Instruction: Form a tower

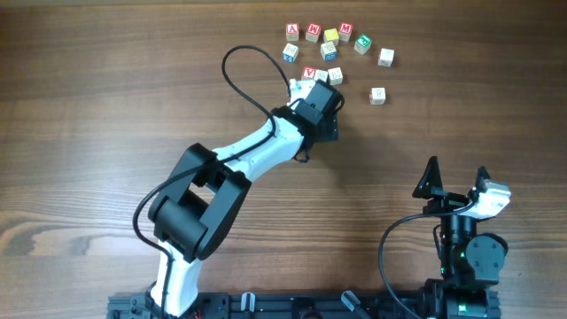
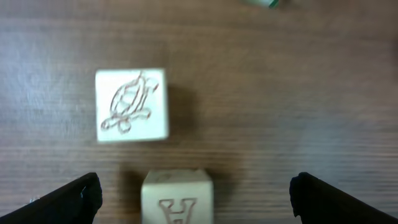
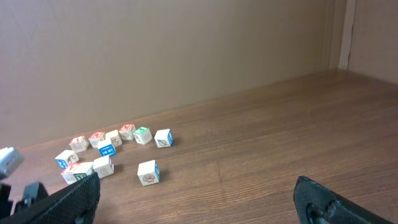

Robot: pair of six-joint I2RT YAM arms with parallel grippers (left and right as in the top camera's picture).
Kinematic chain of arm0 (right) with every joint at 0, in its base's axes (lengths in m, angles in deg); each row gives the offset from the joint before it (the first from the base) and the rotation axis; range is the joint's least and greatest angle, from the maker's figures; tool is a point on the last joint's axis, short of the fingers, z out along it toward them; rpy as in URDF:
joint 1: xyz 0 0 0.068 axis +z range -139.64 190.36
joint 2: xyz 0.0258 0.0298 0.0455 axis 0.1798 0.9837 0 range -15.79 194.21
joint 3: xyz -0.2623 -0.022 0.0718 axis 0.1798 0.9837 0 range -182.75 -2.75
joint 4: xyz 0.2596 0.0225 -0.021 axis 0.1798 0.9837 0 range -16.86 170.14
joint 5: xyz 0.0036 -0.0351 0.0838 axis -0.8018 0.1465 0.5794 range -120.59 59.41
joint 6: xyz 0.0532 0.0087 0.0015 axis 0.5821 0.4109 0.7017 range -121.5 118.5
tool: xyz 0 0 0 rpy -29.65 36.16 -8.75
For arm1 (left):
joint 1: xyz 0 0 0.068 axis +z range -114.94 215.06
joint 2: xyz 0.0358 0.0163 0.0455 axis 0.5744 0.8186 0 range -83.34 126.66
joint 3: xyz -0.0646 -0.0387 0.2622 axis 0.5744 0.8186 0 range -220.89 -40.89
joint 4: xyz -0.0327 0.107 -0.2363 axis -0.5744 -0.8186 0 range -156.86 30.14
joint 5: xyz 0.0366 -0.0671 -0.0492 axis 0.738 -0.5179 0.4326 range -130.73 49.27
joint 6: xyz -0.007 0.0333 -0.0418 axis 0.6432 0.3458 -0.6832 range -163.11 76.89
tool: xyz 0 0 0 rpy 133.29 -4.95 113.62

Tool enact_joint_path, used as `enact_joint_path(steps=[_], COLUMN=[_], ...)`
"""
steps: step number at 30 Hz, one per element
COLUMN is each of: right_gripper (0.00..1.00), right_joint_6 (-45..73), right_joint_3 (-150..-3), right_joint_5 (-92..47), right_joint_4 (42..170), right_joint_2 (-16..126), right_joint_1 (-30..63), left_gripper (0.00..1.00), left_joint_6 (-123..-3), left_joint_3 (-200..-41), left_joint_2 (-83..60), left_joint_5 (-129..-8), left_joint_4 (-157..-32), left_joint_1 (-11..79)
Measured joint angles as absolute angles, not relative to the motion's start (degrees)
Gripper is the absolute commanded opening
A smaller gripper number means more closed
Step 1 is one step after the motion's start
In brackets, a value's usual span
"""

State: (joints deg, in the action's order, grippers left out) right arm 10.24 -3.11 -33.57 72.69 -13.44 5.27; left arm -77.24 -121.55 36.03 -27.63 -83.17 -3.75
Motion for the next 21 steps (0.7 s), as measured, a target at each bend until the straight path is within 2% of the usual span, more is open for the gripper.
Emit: enact_joint_path(steps=[5,10,18,19,21], right_gripper=[1.00,1.00,1.00,1.00,1.00], right_joint_6=[10.24,10.24,10.24,10.24,10.24], right_joint_3=[-3.11,-3.11,-3.11,-3.11,-3.11], right_joint_5=[-33.57,-33.57,-33.57,-33.57,-33.57], right_joint_4=[72.69,72.69,72.69,72.69,72.69], right_joint_2=[-13.44,-13.44,-13.44,-13.44,-13.44], right_joint_1=[5.27,5.27,5.27,5.27,5.27], left_gripper=[1.00,1.00,0.99,0.98,0.85], left_joint_6=[-76.19,-75.12,-68.96,-68.54,-67.80], left_joint_3=[-123.58,-123.58,-123.63,-123.63,-123.63], left_joint_2=[35.15,35.26,37.10,37.21,37.60], left_joint_5=[-27.28,-33.94,-37.68,-37.68,-37.68], left_joint_4=[-83.22,-82.54,-80.40,-80.40,-80.40], left_joint_1=[0.17,7.51,6.70,6.53,6.29])
